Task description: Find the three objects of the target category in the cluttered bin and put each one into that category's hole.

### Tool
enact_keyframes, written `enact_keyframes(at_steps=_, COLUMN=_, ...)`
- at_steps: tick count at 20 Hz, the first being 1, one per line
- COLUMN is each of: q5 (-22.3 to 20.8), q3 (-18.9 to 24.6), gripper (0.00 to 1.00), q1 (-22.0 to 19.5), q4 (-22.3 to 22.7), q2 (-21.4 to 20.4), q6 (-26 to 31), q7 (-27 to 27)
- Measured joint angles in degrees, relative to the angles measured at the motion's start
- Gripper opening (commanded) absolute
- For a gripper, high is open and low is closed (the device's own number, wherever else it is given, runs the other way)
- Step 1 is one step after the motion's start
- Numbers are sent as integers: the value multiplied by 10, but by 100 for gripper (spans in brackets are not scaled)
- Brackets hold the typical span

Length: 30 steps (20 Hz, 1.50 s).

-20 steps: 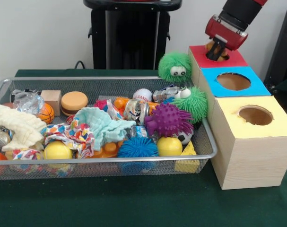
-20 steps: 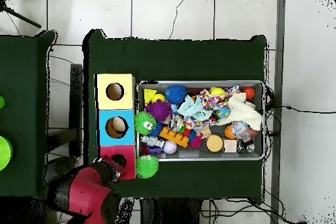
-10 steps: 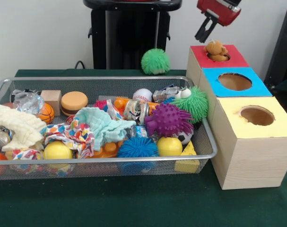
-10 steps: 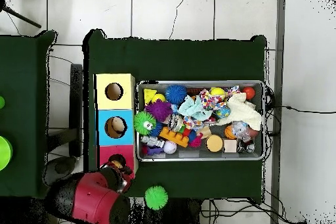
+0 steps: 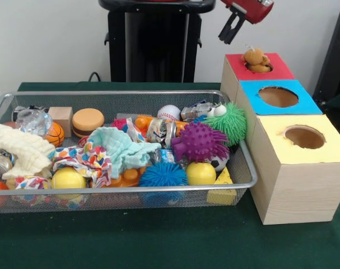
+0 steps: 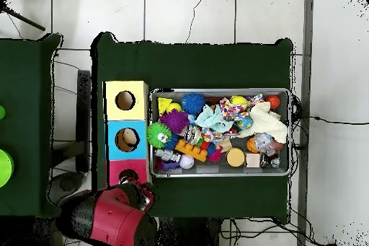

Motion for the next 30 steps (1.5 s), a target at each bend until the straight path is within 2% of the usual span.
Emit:
enact_keyframes(at_steps=20, q5=-5, q3=16, gripper=0, q1=-18, q4=8, q2=-5, q6=0, q7=0)
enact_keyframes(at_steps=30, q5=4, q3=54, gripper=0, q1=-17, q4=27, q2=-14, q6=-2, q7=0)
